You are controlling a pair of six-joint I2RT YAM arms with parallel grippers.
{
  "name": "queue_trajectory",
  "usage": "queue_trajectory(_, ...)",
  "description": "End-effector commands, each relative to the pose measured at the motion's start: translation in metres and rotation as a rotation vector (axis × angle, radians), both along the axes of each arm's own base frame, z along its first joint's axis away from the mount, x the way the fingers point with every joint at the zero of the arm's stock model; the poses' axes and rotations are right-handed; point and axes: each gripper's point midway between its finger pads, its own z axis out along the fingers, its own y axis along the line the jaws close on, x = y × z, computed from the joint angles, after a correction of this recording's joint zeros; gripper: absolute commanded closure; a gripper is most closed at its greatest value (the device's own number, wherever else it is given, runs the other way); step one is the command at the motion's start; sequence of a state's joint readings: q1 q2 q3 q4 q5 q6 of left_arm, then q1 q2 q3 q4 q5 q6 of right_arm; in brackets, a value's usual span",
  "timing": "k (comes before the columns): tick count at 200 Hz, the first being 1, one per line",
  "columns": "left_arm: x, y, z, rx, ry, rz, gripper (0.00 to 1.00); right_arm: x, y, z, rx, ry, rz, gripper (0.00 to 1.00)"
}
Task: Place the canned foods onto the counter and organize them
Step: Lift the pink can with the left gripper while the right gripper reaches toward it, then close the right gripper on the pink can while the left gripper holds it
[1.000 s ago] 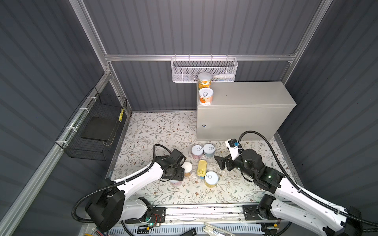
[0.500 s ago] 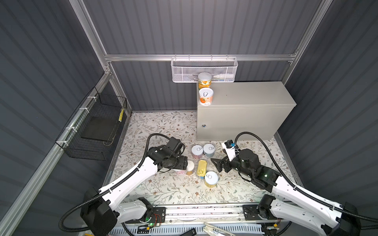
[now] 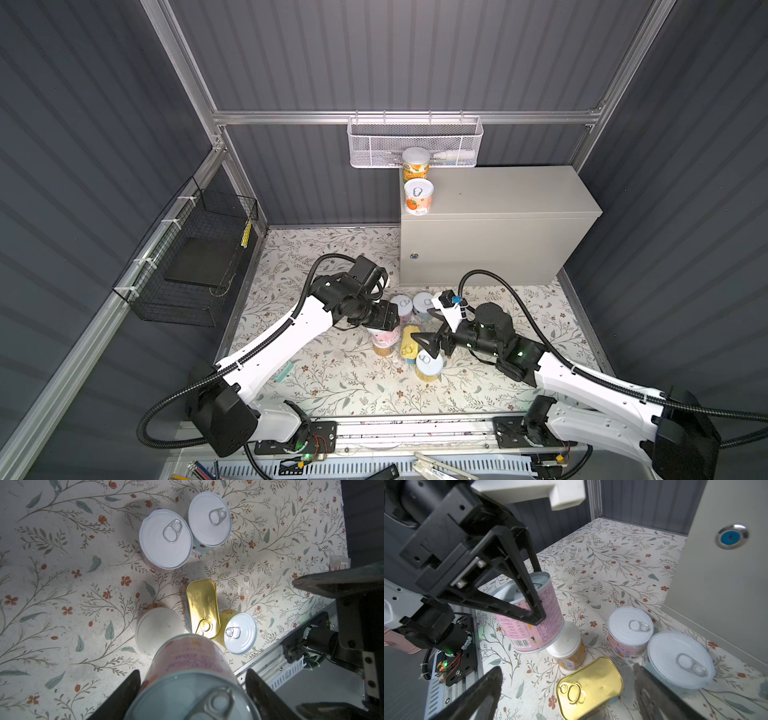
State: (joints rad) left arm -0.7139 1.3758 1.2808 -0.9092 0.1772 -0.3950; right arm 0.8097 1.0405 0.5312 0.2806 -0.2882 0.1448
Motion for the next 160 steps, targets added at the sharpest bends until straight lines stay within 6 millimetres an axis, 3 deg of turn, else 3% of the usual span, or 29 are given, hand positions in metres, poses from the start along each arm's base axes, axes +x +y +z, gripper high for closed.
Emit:
queue_trajectory(1, 0.002, -0.012, 0.028, -0.064, -0.040, -0.052, 0.46, -0.012, 0.022, 0.026, 0.087, -0.070, 0.118, 0.02)
queue_trajectory(21, 0.006, -0.015, 0.035, -0.074, -0.054, -0.054, 0.46, -0.012, 0.030, 0.029, 0.092, -0.079, 0.133, 0.02)
queue_trajectory(28, 0.007, -0.016, 0.039, -0.080, -0.061, -0.054, 0.46, -0.009, 0.035, 0.018, 0.074, -0.059, 0.137, 0.02)
queue_trajectory(59, 0.007, -0.018, 0.042, -0.092, -0.059, -0.050, 0.47, -0.004, 0.044, 0.023, 0.111, -0.063, 0.129, 0.03)
queue_trajectory(62, 0.010, -0.021, 0.053, -0.113, -0.081, -0.051, 0.47, -0.003, 0.045, 0.024, 0.116, -0.064, 0.129, 0.03)
queue_trajectory(73, 0.009, -0.022, 0.057, -0.123, -0.079, -0.056, 0.47, 0.000, 0.048, 0.025, 0.121, -0.071, 0.118, 0.03)
queue_trajectory(93, 0.008, -0.021, 0.056, -0.117, -0.072, -0.057, 0.47, 0.012, 0.050, 0.026, 0.108, -0.092, 0.053, 0.03)
queue_trajectory(160, 0.004, -0.023, 0.051, -0.130, -0.048, -0.058, 0.47, 0.020, 0.061, 0.034, 0.124, -0.139, 0.036, 0.05)
